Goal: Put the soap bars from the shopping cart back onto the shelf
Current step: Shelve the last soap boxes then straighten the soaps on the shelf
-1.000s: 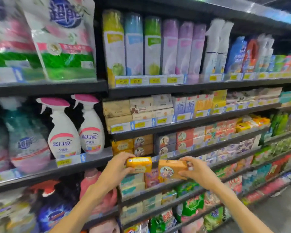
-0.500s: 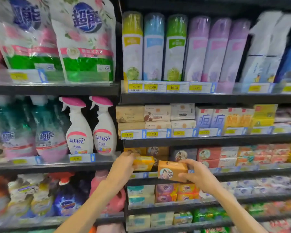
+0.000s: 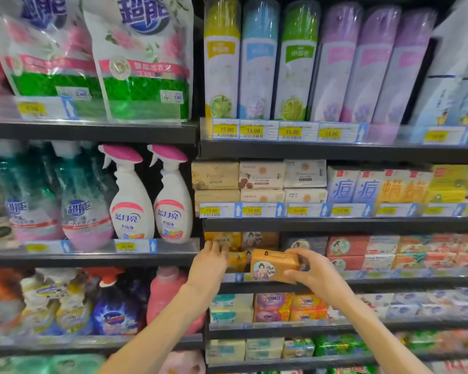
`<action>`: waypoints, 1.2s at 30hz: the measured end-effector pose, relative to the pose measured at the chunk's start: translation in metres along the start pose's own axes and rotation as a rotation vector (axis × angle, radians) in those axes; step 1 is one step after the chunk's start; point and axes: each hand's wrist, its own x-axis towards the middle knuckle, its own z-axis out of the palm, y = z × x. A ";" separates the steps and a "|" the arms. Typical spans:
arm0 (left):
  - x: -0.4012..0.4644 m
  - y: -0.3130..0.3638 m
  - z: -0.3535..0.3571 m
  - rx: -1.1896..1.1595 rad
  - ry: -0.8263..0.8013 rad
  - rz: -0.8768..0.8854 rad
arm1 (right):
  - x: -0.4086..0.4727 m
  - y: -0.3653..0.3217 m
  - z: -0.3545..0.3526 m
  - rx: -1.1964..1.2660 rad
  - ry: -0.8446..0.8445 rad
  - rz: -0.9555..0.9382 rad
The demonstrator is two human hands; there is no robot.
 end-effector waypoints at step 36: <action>0.008 -0.001 0.024 -0.003 0.110 0.033 | 0.039 -0.004 0.067 -0.767 0.036 -0.204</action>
